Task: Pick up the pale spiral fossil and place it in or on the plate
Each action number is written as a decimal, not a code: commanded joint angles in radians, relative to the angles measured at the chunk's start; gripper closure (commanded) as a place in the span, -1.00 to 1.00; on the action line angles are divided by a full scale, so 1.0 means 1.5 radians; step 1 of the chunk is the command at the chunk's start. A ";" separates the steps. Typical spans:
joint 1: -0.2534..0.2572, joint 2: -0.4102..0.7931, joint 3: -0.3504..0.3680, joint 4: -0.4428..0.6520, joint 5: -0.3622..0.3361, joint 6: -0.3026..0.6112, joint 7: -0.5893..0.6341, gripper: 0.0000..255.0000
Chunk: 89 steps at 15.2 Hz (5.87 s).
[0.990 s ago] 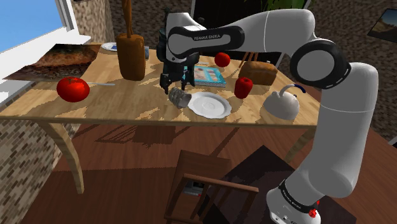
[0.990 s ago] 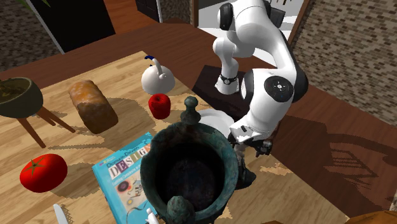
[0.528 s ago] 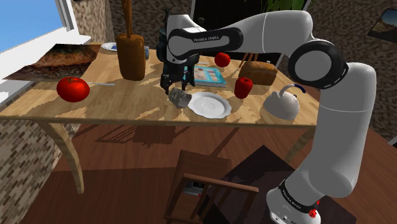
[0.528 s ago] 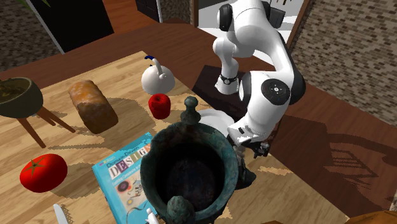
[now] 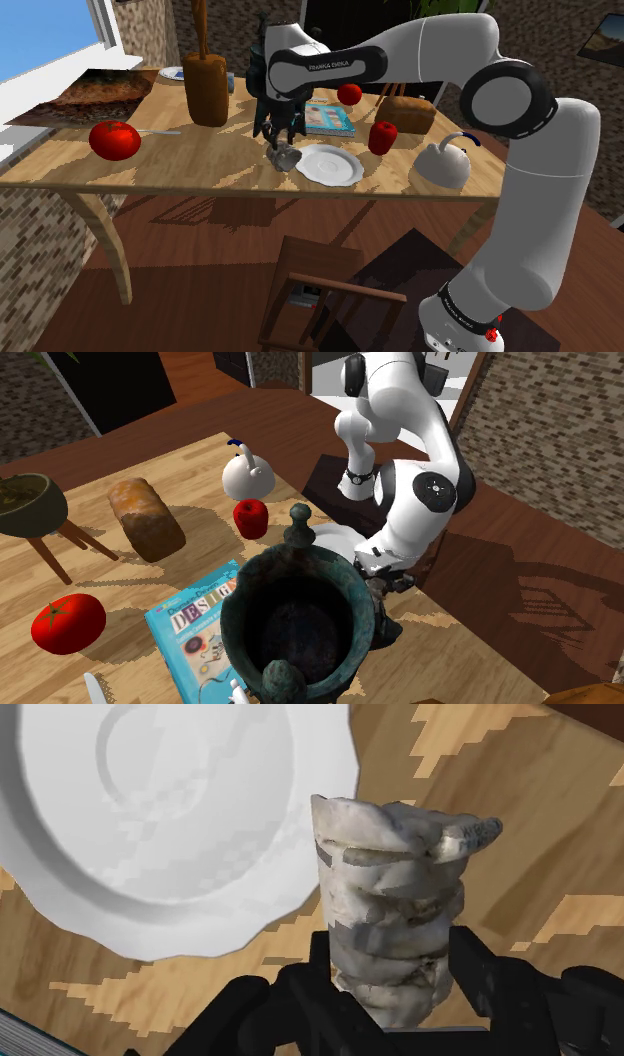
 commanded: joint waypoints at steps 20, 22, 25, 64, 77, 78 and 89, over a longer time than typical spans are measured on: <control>-0.123 0.085 0.061 0.056 0.198 0.002 -0.163 -1.00; -0.123 0.085 0.061 0.056 0.197 0.002 -0.163 -1.00; -0.121 0.089 0.061 0.059 0.197 0.004 -0.161 1.00; -0.258 -0.182 0.016 -0.165 0.251 -0.075 -0.330 1.00; -0.255 -0.152 0.017 -0.240 0.251 0.028 -0.347 1.00; -0.255 -0.152 0.017 -0.240 0.251 0.028 -0.347 1.00; -0.258 -0.149 0.015 -0.238 0.251 0.028 -0.351 -1.00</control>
